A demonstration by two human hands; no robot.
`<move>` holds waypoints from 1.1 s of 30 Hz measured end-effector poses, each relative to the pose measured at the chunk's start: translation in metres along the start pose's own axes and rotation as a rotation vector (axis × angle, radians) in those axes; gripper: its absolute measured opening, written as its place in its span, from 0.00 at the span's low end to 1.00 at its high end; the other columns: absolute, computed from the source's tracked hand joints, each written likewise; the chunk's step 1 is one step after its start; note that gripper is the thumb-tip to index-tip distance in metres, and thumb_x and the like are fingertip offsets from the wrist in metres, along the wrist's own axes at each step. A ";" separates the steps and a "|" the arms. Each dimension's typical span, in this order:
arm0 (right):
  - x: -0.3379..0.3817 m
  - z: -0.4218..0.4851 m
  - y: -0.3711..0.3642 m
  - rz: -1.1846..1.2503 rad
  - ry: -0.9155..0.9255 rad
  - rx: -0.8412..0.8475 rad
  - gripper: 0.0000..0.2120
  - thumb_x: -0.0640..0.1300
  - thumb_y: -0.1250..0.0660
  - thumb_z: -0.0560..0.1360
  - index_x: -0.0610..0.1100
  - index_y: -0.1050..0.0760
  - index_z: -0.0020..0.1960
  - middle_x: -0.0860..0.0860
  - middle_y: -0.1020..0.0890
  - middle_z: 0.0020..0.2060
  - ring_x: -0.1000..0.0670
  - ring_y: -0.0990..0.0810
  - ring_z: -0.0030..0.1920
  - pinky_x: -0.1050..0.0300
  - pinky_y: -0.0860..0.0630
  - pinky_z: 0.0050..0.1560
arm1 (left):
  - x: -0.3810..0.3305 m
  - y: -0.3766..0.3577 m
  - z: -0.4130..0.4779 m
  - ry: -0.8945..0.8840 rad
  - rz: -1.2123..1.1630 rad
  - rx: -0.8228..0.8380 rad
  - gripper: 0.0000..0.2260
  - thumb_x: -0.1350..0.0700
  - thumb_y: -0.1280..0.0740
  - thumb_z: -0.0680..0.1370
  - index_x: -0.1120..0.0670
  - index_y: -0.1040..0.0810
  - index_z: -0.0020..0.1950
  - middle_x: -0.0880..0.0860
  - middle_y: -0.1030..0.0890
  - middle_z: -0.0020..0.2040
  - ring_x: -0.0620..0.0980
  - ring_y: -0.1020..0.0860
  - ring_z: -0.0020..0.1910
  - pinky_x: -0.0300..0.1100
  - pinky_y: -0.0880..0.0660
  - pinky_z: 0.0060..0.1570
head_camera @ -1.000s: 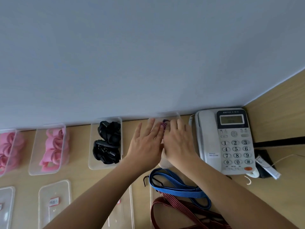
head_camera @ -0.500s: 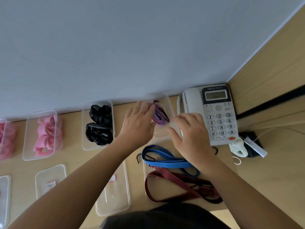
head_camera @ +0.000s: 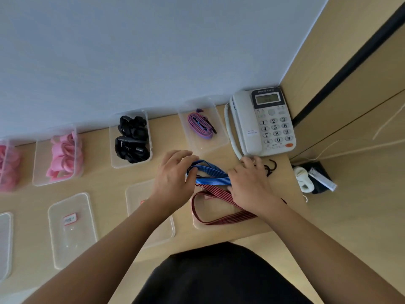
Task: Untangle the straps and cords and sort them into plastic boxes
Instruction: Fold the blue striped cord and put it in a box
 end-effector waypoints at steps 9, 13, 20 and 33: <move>0.013 -0.027 0.066 -0.052 -0.072 -0.213 0.10 0.43 0.34 0.69 0.45 0.21 0.49 0.49 0.19 0.44 0.44 0.27 0.51 0.44 0.32 0.60 | -0.012 0.052 -0.047 0.147 -0.055 0.069 0.14 0.57 0.29 0.81 0.56 0.18 0.66 0.54 0.19 0.63 0.54 0.25 0.67 0.42 0.32 0.66; 0.018 -0.059 0.119 0.002 -0.080 -0.355 0.09 0.42 0.30 0.70 0.43 0.23 0.50 0.48 0.20 0.45 0.44 0.27 0.51 0.48 0.30 0.53 | -0.026 0.075 -0.057 0.254 -0.189 0.098 0.14 0.52 0.31 0.81 0.50 0.20 0.67 0.50 0.20 0.65 0.49 0.24 0.64 0.42 0.29 0.63; 0.009 -0.105 0.176 0.406 -0.172 -0.568 0.06 0.38 0.31 0.76 0.40 0.27 0.43 0.46 0.24 0.39 0.42 0.24 0.45 0.49 0.29 0.40 | -0.070 0.100 -0.070 0.238 -0.335 0.169 0.16 0.49 0.32 0.81 0.49 0.21 0.68 0.47 0.19 0.63 0.47 0.22 0.61 0.49 0.24 0.63; -0.058 -0.123 0.127 1.089 -0.385 -0.449 0.04 0.43 0.36 0.82 0.49 0.24 0.54 0.54 0.18 0.45 0.56 0.19 0.43 0.61 0.29 0.36 | -0.108 0.055 -0.056 0.316 -0.442 0.222 0.16 0.52 0.30 0.81 0.53 0.21 0.68 0.49 0.19 0.64 0.49 0.22 0.62 0.50 0.25 0.67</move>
Point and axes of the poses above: each hand's wrist, its own z-axis towards the middle knuckle, its own y-axis out of the back of the hand, x = y × z, the point moved 4 cm from there along z, towards the middle knuckle
